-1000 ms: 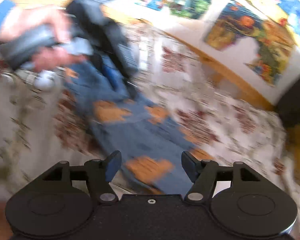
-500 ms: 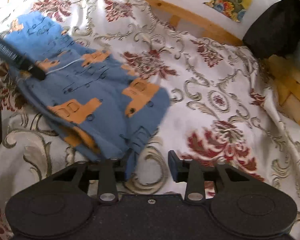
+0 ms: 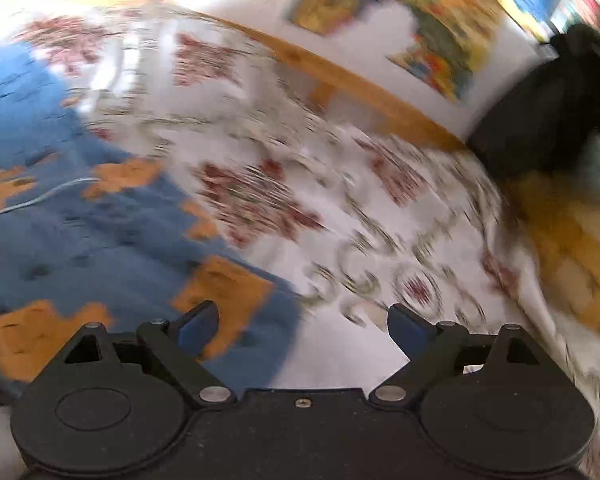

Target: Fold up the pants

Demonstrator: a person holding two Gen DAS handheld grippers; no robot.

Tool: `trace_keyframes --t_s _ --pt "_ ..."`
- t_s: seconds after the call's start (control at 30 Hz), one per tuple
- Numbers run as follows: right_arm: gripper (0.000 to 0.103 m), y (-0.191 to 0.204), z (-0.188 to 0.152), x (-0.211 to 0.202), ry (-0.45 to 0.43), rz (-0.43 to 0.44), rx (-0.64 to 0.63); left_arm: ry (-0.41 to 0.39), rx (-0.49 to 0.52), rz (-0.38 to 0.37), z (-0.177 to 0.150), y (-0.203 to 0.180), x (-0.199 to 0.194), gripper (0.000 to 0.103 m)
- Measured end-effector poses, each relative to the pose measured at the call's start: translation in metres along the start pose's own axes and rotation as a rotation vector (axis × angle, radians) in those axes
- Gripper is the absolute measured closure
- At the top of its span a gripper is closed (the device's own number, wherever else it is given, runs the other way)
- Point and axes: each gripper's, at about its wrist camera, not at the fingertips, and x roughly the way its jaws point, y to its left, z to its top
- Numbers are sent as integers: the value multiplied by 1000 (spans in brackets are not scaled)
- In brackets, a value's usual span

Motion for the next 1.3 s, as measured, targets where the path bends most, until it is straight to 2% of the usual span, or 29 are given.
trace_keyframes --t_s 0.07,0.17,0.27,0.33,0.47,0.53,0.6,0.7,0.83,0.93,1.03,1.13,1.3 --pt "8 -17 -1 -4 11 -29 93 7 11 14 0 1 -5 13" --pt "5 -17 1 -25 -38 -47 128 -33 17 70 -1 3 -23 13" --pt "3 3 5 -46 -100 56 115 -175 -21 183 0 14 -48 13" --pt "2 22 7 -54 -128 135 78 -224 -82 231 7 32 -56 13" --pt "2 51 10 -63 -163 250 23 -281 -173 203 32 77 -59 16" --pt "2 62 13 -65 -180 273 18 -244 -184 156 46 97 -51 16" --pt "2 71 14 -62 -177 278 -5 -169 -168 116 58 114 -39 16" --pt "2 85 7 -49 -94 288 -57 -114 -184 65 62 131 -28 18" --pt "2 82 6 -47 -91 301 -15 -119 -207 14 55 138 -25 17" --pt "2 83 5 -47 -102 295 -12 -110 -193 -42 51 137 -23 8" --pt "2 82 5 -51 -125 289 -4 -108 -224 -50 53 138 -24 8" --pt "2 83 3 -50 -120 292 -3 -114 -261 -40 52 139 -25 16" --pt "1 85 2 -46 -100 296 -10 -131 -343 8 47 146 -26 45"
